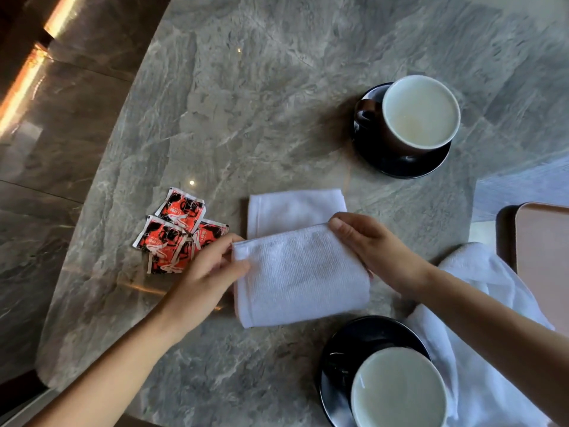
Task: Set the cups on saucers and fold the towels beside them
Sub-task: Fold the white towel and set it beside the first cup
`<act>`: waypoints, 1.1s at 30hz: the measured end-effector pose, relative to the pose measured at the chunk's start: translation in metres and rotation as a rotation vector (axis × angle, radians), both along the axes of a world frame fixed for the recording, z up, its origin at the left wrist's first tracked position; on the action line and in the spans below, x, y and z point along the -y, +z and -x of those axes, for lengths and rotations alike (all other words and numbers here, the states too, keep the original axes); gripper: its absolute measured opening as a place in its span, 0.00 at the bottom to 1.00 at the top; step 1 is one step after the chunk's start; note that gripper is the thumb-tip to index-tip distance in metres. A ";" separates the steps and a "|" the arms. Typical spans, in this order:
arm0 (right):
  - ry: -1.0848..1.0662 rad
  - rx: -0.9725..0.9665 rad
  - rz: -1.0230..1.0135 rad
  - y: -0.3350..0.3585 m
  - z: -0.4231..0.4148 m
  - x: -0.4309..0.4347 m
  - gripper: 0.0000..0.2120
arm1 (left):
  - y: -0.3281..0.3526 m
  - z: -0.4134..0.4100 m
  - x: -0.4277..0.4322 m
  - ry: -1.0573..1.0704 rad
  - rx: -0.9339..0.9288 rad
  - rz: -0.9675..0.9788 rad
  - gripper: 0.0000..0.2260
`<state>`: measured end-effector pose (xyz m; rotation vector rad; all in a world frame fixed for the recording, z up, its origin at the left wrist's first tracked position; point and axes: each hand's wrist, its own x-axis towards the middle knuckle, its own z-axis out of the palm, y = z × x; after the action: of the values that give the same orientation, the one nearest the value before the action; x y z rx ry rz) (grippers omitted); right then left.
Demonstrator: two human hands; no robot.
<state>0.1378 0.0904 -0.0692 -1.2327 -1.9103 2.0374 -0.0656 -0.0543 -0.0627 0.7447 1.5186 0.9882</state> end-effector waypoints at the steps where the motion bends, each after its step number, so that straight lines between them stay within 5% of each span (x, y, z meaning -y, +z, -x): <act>1: -0.015 0.005 0.022 0.001 0.001 -0.002 0.16 | 0.001 -0.001 -0.003 0.006 -0.003 -0.004 0.06; 12: -0.116 0.172 -0.331 -0.010 0.003 -0.029 0.12 | -0.020 0.006 -0.053 -0.060 -0.292 0.035 0.10; 25: -0.087 0.338 -0.570 -0.017 0.010 -0.031 0.07 | -0.016 0.009 -0.063 -0.109 -0.603 -0.043 0.03; 29: -0.320 0.173 -0.729 -0.004 0.005 -0.027 0.05 | -0.001 0.020 -0.063 0.085 -0.672 -0.191 0.10; 31: -0.239 0.075 -0.892 0.005 0.005 -0.017 0.09 | 0.006 0.016 -0.053 -0.062 -0.879 -0.293 0.14; 33: 0.129 0.082 -0.996 0.003 0.011 0.001 0.17 | 0.004 -0.003 -0.040 -0.407 -1.121 -0.311 0.21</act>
<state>0.1271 0.0896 -0.0657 -0.9105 -2.5416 0.7764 -0.0627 -0.0147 -0.0587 1.9580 2.0019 0.4696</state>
